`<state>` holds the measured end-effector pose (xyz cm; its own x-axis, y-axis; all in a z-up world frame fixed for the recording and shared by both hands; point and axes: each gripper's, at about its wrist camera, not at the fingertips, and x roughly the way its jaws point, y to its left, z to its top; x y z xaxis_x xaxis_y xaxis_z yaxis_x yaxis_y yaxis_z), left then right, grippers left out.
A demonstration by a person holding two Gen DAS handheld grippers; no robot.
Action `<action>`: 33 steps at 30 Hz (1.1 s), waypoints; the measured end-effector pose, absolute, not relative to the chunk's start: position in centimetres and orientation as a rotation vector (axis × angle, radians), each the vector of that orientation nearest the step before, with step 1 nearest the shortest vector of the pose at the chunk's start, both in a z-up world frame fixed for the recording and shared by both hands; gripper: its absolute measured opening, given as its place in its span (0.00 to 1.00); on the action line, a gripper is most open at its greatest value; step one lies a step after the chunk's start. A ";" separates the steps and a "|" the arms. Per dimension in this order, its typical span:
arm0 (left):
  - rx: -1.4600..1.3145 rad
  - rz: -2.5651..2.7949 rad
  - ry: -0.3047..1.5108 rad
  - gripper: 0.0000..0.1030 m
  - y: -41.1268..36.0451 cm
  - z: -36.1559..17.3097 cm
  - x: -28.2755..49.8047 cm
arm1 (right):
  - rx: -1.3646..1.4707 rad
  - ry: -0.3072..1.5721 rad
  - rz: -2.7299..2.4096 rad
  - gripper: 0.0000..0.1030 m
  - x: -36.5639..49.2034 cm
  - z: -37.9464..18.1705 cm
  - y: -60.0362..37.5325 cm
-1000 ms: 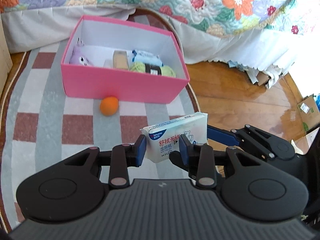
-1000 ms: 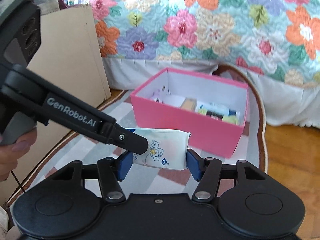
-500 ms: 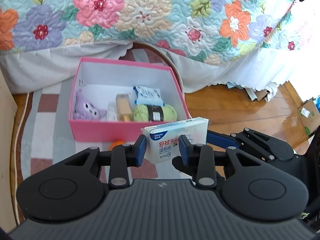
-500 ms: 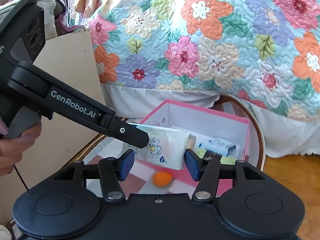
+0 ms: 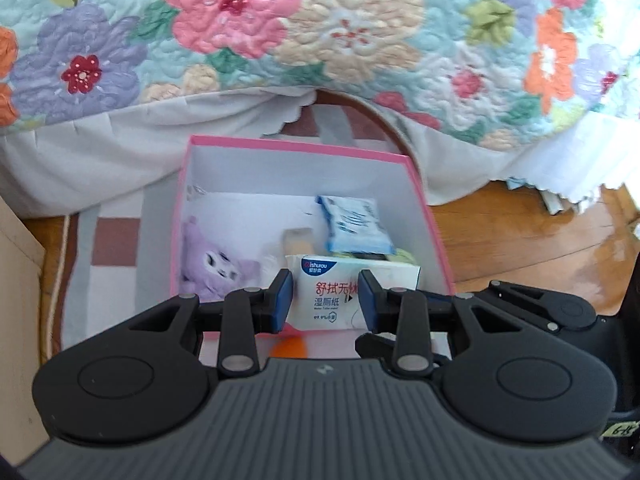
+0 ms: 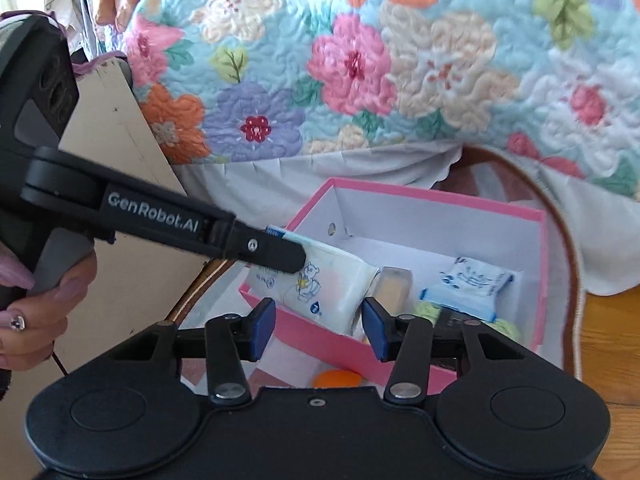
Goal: Organize objects
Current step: 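Lift the white wipes pack with the right gripper and lower it into the pink box, then open the right gripper and withdraw it toward the orange sponge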
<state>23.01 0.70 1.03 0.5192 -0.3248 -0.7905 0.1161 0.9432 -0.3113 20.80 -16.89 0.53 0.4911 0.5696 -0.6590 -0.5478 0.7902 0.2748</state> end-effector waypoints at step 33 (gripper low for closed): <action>-0.217 -0.149 1.028 0.40 3.0 -3.3 25.2 | 0.106 0.933 0.634 0.56 25.4 -2.3 -15.3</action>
<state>25.17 2.96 -3.26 0.5094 -0.2241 -0.8308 0.0211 0.9684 -0.2483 25.41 -15.31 -2.34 0.4294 0.5508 -0.7157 -0.4623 0.8149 0.3497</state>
